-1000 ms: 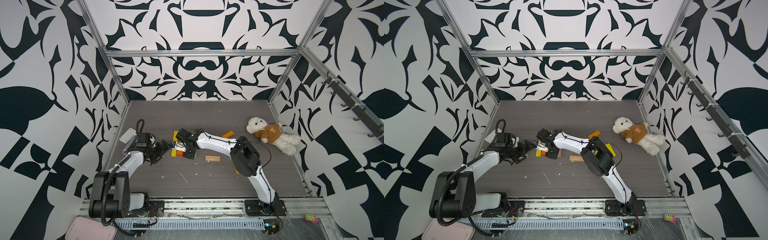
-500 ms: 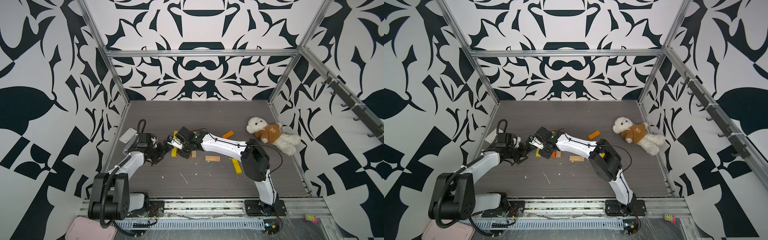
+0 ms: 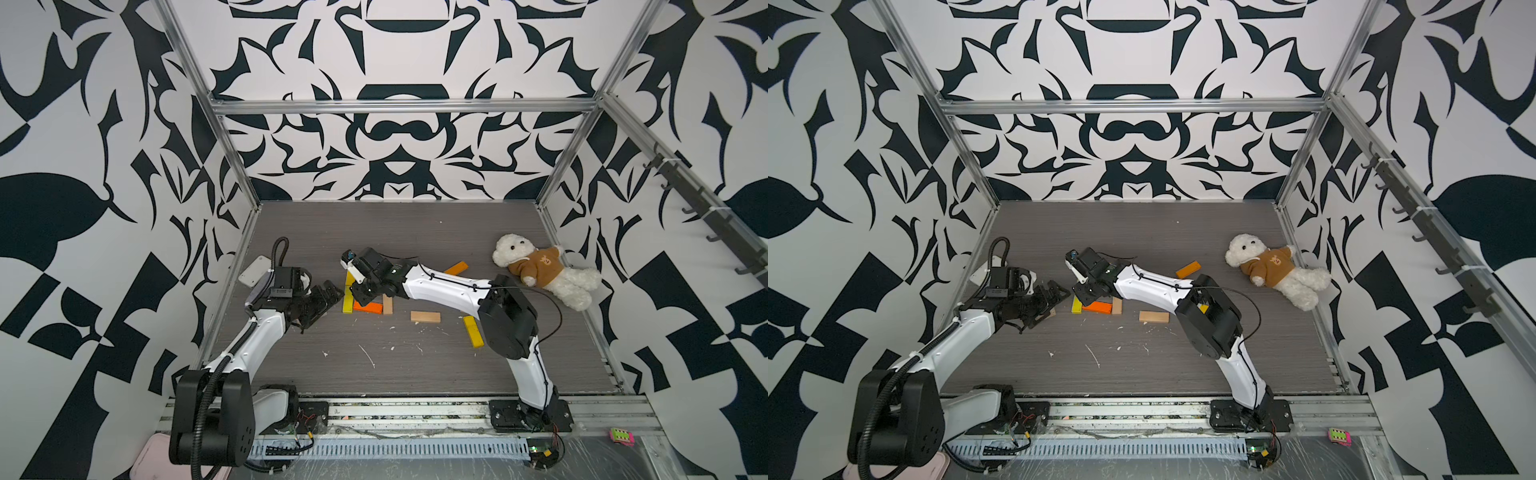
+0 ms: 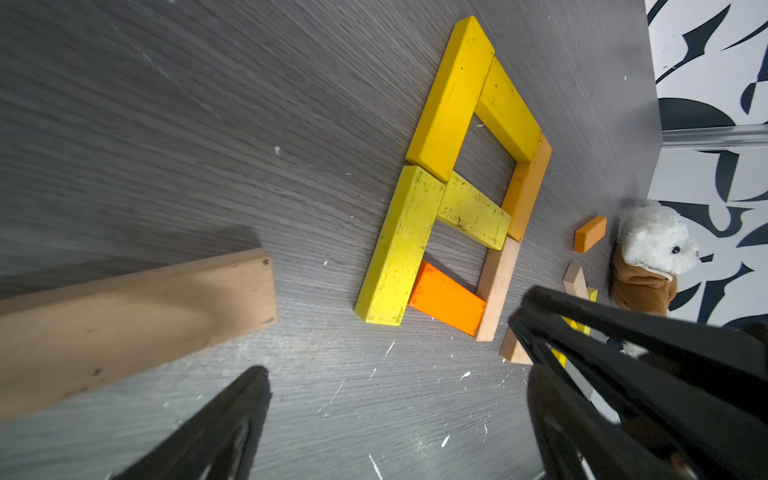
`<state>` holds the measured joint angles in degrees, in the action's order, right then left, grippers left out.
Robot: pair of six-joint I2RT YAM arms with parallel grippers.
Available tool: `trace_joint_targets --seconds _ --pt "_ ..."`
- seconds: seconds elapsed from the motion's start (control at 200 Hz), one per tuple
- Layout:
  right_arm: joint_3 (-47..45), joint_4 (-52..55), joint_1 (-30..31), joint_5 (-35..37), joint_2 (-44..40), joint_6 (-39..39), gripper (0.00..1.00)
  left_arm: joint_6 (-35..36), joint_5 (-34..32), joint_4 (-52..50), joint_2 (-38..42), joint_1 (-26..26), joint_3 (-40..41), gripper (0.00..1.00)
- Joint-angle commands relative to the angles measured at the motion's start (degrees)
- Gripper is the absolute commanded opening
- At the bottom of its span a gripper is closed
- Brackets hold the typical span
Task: Assemble the number 8 with building blocks
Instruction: Adjust the building block at the center of the board.
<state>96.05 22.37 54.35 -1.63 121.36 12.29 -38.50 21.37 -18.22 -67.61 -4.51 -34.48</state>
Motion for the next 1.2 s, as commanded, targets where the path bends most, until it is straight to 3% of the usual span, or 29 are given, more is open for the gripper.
trace_joint_targets --seconds 0.0,0.47,1.195 --pt "2.55 -0.65 -0.45 1.46 0.36 3.92 0.15 0.90 -2.29 -1.77 1.53 -0.06 0.38 0.99" --pt "4.28 0.66 -0.66 1.67 4.58 4.75 0.03 1.75 -1.08 -1.89 1.01 -0.05 0.21 0.99" --pt "5.24 0.96 -0.84 -1.85 6.93 3.19 0.02 2.20 -0.36 -1.42 -0.35 -0.06 -0.06 0.99"
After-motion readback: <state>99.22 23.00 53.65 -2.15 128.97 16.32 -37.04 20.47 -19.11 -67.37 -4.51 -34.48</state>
